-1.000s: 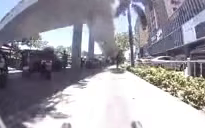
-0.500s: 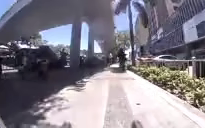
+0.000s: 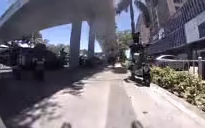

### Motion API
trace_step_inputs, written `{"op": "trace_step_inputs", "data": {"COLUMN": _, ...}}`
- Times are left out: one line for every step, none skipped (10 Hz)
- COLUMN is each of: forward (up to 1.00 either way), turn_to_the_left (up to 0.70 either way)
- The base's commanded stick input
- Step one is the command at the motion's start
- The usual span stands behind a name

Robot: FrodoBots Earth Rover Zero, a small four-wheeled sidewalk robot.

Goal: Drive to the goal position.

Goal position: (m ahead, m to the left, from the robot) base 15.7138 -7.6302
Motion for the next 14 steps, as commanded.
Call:
{"op": "trace_step_inputs", "data": {"forward": 0.00, "turn_to_the_left": 0.00}}
{"op": "trace_step_inputs", "data": {"forward": 0.00, "turn_to_the_left": 0.00}}
{"op": "trace_step_inputs", "data": {"forward": 0.00, "turn_to_the_left": 0.00}}
{"op": "trace_step_inputs", "data": {"forward": 0.00, "turn_to_the_left": 0.00}}
{"op": "trace_step_inputs", "data": {"forward": 0.00, "turn_to_the_left": 0.00}}
{"op": "trace_step_inputs", "data": {"forward": 0.00, "turn_to_the_left": 0.00}}
{"op": "trace_step_inputs", "data": {"forward": 0.00, "turn_to_the_left": 0.00}}
{"op": "trace_step_inputs", "data": {"forward": 0.00, "turn_to_the_left": 0.00}}
{"op": "trace_step_inputs", "data": {"forward": 0.00, "turn_to_the_left": 0.00}}
{"op": "trace_step_inputs", "data": {"forward": 0.41, "turn_to_the_left": 0.00}}
{"op": "trace_step_inputs", "data": {"forward": 0.45, "turn_to_the_left": 0.00}}
{"op": "trace_step_inputs", "data": {"forward": 0.45, "turn_to_the_left": 0.00}}
{"op": "trace_step_inputs", "data": {"forward": 0.45, "turn_to_the_left": 0.00}}
{"op": "trace_step_inputs", "data": {"forward": 0.45, "turn_to_the_left": 0.00}}
